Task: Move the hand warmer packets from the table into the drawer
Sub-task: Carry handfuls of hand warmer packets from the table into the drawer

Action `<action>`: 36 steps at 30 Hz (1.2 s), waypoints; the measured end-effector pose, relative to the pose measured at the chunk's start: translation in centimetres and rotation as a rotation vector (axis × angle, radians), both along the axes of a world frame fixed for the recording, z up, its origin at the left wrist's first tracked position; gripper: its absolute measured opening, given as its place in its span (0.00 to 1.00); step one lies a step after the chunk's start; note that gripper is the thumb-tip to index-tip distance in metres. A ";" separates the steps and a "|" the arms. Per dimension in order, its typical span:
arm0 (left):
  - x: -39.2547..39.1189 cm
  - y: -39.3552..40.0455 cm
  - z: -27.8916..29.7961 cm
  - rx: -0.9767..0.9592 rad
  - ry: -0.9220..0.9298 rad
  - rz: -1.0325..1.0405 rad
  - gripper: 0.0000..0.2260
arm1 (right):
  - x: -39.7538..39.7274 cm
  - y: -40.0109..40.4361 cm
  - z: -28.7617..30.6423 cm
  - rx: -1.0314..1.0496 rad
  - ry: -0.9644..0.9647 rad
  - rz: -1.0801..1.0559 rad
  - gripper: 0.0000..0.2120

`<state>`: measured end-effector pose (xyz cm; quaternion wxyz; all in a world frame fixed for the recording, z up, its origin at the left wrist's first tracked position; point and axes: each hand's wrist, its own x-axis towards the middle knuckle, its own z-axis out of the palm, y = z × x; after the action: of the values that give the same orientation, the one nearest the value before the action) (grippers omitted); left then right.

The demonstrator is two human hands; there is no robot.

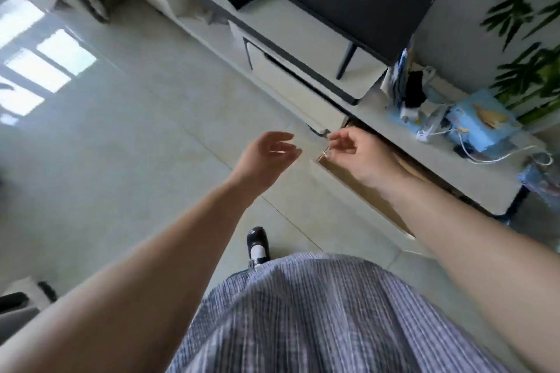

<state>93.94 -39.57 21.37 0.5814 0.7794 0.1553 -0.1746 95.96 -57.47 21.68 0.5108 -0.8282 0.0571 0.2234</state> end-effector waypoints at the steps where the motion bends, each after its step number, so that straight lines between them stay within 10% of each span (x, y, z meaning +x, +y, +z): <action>1: -1.6 1.3 1.0 -0.012 -0.010 0.065 0.14 | -0.6 1.2 0.8 0.004 -0.011 0.060 0.12; 17: -41.1 24.0 8.6 0.046 -0.171 1.049 0.13 | -22.8 32.3 10.3 0.023 -0.171 1.011 0.17; 36: -79.9 28.1 5.7 0.076 -0.033 1.931 0.11 | -59.4 56.7 6.6 -0.002 -0.113 1.803 0.17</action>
<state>14.06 -11.50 27.03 0.4508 0.3365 0.7265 0.3947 36.59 -0.76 28.32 0.1433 -0.5689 -0.6387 0.4979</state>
